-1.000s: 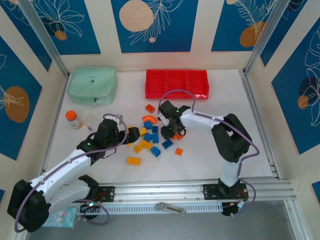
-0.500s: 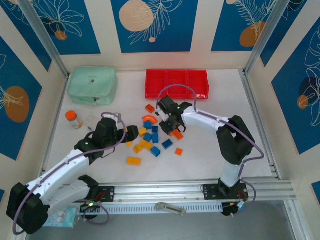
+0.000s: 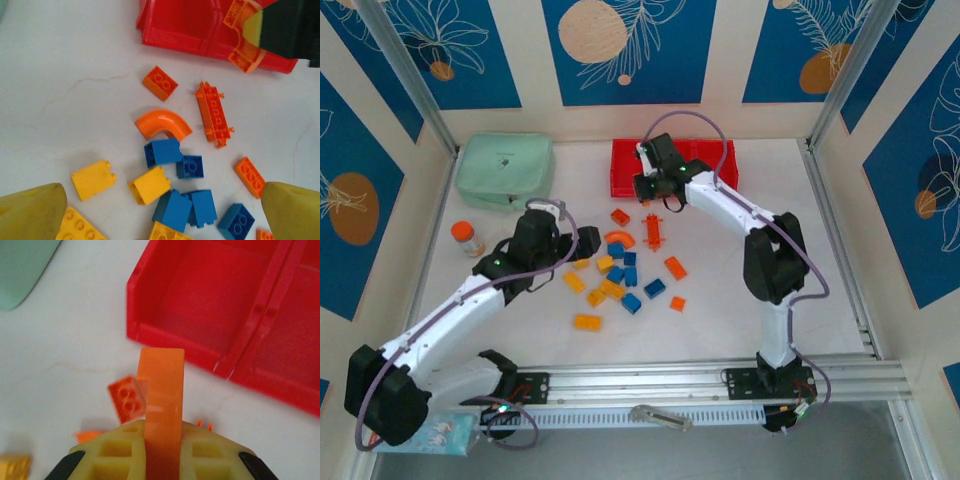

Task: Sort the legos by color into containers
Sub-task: Place the lego in the container.

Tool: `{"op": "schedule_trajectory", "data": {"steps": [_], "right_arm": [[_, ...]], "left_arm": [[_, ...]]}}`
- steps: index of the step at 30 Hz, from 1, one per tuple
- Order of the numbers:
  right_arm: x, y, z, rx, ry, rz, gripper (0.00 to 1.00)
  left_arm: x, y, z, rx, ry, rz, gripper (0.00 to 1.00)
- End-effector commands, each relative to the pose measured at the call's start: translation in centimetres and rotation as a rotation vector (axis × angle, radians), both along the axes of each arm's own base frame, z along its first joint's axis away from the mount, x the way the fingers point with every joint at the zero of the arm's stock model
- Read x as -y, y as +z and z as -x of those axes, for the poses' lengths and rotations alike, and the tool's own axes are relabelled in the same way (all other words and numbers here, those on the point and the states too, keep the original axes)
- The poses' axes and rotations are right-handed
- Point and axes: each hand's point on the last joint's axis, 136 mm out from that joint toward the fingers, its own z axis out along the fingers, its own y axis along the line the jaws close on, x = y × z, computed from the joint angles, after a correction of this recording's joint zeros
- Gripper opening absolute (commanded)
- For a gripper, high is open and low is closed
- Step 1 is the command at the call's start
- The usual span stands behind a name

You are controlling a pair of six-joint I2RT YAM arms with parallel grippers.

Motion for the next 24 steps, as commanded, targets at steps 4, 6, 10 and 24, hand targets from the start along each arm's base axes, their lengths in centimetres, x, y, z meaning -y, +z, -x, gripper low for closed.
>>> {"op": "schedule_trajectory", "data": {"steps": [4, 6, 10, 24], "right_arm": [[-1.7, 0.7, -6.0, 0.121, -0.068, 0.003, 0.12], [-1.7, 0.1, -7.4, 0.134, -0.081, 0.017, 0.12], [-1.6, -2.0, -9.2, 0.153, -0.109, 0.058, 0.12], [-2.3, 2.5, -6.3, 0.162, -0.052, 0.037, 0.5]], "left_arm": [[-0.8, 1.6, -2.1, 0.043, 0.026, -0.019, 0.99], [-1.0, 1.6, -2.5, 0.042, 0.033, -0.018, 0.99], [-1.1, 1.2, -2.6, 0.031, 0.032, -0.023, 0.99], [0.3, 0.8, -2.0, -0.014, -0.024, 0.035, 0.99]]}}
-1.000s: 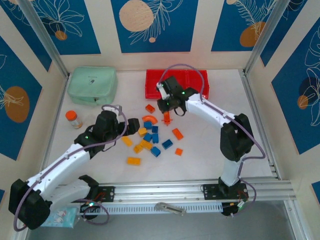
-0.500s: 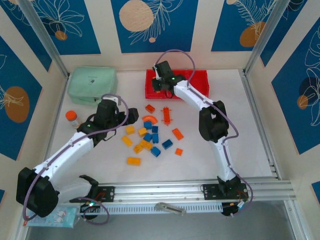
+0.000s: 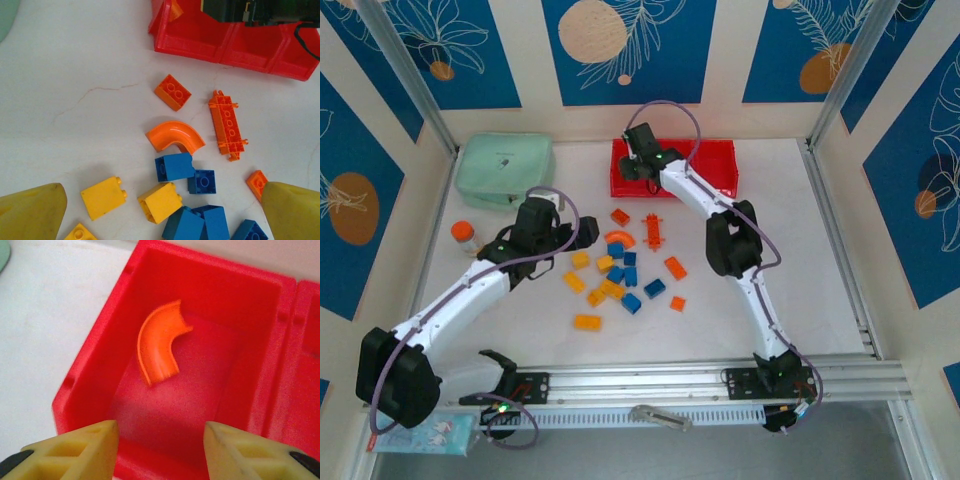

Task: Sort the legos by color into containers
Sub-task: Place the lego in the container, then pick up the lego from the center of the table.

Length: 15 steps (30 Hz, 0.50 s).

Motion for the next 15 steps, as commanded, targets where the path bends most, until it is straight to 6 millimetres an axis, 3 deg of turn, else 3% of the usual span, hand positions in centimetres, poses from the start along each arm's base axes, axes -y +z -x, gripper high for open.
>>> {"op": "schedule_trajectory", "data": {"steps": [1, 9, 15], "right_arm": [[-0.2, 6.0, 3.2, 0.03, 0.016, -0.08, 0.51], [4.1, 1.5, 12.0, -0.201, -0.096, -0.04, 0.61], [5.2, -2.4, 15.8, -0.334, -0.139, -0.04, 0.65]], "left_arm": [[0.9, 1.5, 0.1, 0.015, -0.041, 0.061, 0.99], [2.2, 0.1, 2.9, -0.013, -0.111, 0.146, 0.99], [2.5, -1.7, 4.2, -0.04, -0.112, 0.158, 0.99]]}}
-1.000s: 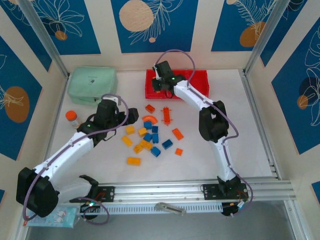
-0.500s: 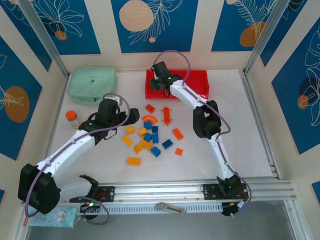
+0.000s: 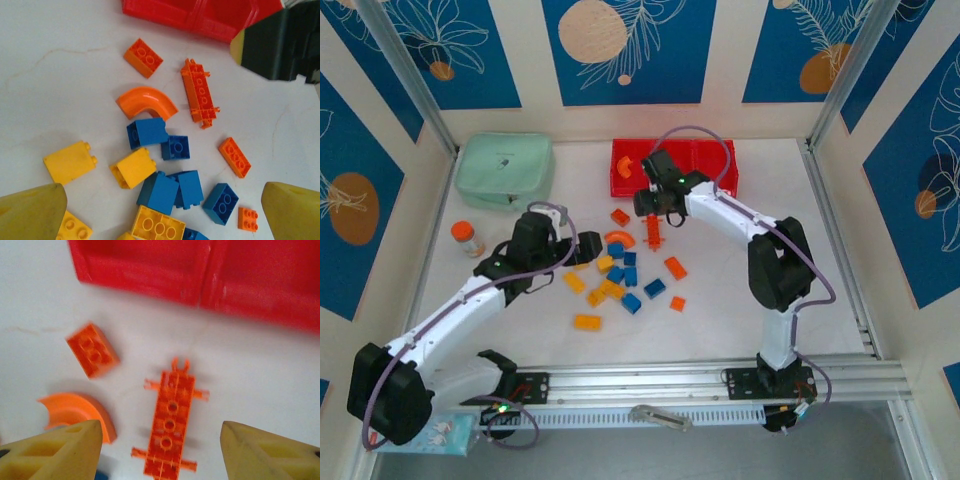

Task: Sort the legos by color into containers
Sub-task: Pick up the lego from the center of the table.

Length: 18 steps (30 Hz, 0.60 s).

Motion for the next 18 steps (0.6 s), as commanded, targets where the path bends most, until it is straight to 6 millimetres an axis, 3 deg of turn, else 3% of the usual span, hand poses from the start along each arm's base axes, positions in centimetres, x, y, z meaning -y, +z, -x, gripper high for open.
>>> {"op": "schedule_trajectory", "data": {"steps": [1, 7, 11, 18], "right_arm": [[-0.1, -2.4, 2.2, -0.106, -0.033, -0.019, 0.66], [-0.7, -5.0, 2.2, -0.147, -0.032, 0.031, 0.68], [0.1, -6.4, 1.6, -0.17, -0.066, 0.056, 0.67], [0.0, -8.1, 1.0, -0.194, -0.051, 0.081, 0.56]], "left_arm": [[0.8, -0.2, 0.7, 0.0, -0.013, 0.052, 0.99], [1.3, -1.2, 1.0, -0.01, -0.007, 0.055, 0.99], [1.6, -1.6, 1.1, -0.022, -0.014, 0.047, 0.99], [1.5, -2.1, 0.9, -0.031, -0.003, 0.033, 0.99]]}}
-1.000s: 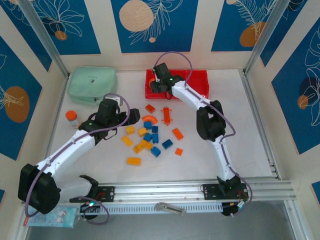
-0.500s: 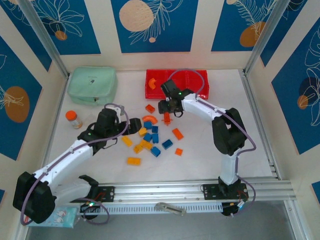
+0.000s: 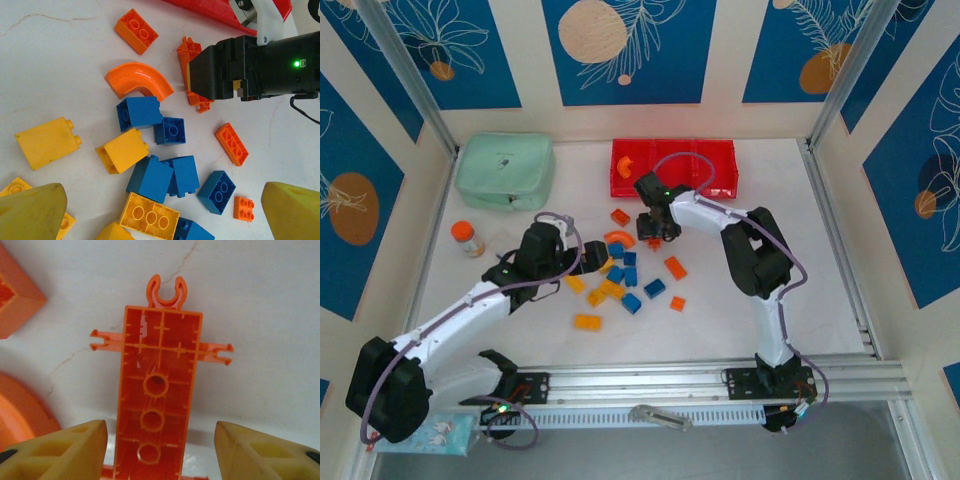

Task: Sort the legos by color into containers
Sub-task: Pick up the lego from the center of the table.

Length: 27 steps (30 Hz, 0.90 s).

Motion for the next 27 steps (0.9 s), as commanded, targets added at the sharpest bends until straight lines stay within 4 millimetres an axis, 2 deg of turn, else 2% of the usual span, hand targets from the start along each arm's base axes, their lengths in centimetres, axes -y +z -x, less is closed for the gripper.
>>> {"op": "schedule_trajectory", "data": {"steps": [1, 10, 13, 17, 22, 27], "right_arm": [[-0.2, 0.1, -0.8, 0.0, 0.0, 0.0, 0.54], [-0.6, 0.6, -1.1, 0.007, 0.023, -0.021, 0.34], [-1.0, 1.8, -1.1, 0.037, 0.051, -0.02, 0.32], [-1.8, 5.3, -1.7, 0.117, 0.076, -0.043, 0.3], [-3.2, 8.8, -3.9, 0.236, 0.114, -0.086, 0.3], [-4.1, 10.0, -7.9, 0.307, 0.11, -0.106, 0.28]], "left_arm": [[0.1, -0.1, -0.1, 0.005, 0.008, -0.002, 0.99], [-0.1, -0.1, -0.2, 0.009, 0.013, -0.025, 0.99], [-0.1, 0.1, -0.3, 0.014, 0.008, -0.032, 0.99], [-0.4, 0.8, -0.7, 0.036, 0.008, -0.057, 0.99], [-1.2, 2.4, -2.1, 0.062, 0.019, -0.114, 0.99], [-2.1, 3.3, -3.8, 0.072, 0.054, -0.115, 0.99]]}}
